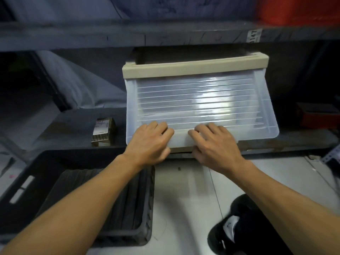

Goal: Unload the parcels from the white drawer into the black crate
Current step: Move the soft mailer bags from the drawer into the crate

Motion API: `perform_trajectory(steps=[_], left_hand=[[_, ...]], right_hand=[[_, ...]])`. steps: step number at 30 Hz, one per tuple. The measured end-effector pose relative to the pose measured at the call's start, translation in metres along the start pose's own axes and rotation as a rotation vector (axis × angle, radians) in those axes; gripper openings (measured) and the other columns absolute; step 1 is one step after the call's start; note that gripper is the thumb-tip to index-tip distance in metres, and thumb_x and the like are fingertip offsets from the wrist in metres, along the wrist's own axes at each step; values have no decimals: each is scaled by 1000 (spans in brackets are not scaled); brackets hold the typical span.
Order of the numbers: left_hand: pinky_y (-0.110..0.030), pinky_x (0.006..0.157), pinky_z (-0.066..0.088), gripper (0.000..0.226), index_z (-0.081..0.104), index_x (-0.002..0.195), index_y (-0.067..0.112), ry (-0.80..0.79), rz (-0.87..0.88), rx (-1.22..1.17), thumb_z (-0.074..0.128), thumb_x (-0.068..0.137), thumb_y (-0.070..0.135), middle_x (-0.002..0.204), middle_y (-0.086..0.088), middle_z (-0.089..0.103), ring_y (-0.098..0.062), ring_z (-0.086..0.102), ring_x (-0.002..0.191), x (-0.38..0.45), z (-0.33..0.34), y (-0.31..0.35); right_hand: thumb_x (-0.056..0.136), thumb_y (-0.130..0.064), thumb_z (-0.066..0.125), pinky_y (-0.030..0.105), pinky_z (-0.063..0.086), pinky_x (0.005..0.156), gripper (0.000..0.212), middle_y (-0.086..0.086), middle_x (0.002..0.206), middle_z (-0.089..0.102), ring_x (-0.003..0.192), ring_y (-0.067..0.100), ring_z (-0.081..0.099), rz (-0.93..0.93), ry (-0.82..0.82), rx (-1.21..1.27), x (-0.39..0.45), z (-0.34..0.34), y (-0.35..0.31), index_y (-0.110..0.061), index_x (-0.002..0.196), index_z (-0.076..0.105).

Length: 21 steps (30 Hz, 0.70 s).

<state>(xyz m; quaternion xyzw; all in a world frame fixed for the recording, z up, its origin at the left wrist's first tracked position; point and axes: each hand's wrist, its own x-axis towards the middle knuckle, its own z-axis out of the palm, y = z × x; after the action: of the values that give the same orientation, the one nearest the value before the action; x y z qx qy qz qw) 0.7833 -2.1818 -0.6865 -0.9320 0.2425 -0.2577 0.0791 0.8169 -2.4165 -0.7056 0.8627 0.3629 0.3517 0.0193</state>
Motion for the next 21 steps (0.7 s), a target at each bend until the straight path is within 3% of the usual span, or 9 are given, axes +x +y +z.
perform_trajectory(steps=[6, 13, 16, 21], left_hand=[[-39, 60, 48, 22, 67, 94, 7, 253, -22, -95, 58, 83, 24, 90, -10, 66, -30, 58, 76, -2, -45, -3], [-42, 58, 50, 13, 71, 94, 9, 474, -88, -85, 60, 89, 14, 95, -7, 71, -29, 64, 80, 11, -69, -7], [-40, 57, 49, 12, 71, 92, 10, 481, -77, -55, 59, 93, 12, 94, -6, 71, -29, 64, 79, 12, -66, -8], [-34, 59, 49, 10, 70, 92, 11, 356, -85, -69, 62, 94, 15, 98, -5, 71, -26, 64, 84, 9, -42, -12]], right_hand=[[98, -28, 64, 43, 51, 67, 20, 10, 101, 69, 87, 32, 64, 24, 303, 28, 1, -43, 11, -11, 103, 73], [95, -34, 72, 40, 39, 63, 22, 6, 90, 67, 78, 30, 60, 161, 525, -12, 23, -68, 17, -15, 85, 72], [93, -34, 75, 39, 37, 62, 21, 5, 87, 66, 76, 29, 57, 157, 526, -31, 24, -63, 18, -15, 84, 71], [92, -36, 74, 38, 46, 58, 23, 5, 87, 65, 76, 27, 57, 136, 385, 33, 22, -34, 22, -14, 86, 70]])
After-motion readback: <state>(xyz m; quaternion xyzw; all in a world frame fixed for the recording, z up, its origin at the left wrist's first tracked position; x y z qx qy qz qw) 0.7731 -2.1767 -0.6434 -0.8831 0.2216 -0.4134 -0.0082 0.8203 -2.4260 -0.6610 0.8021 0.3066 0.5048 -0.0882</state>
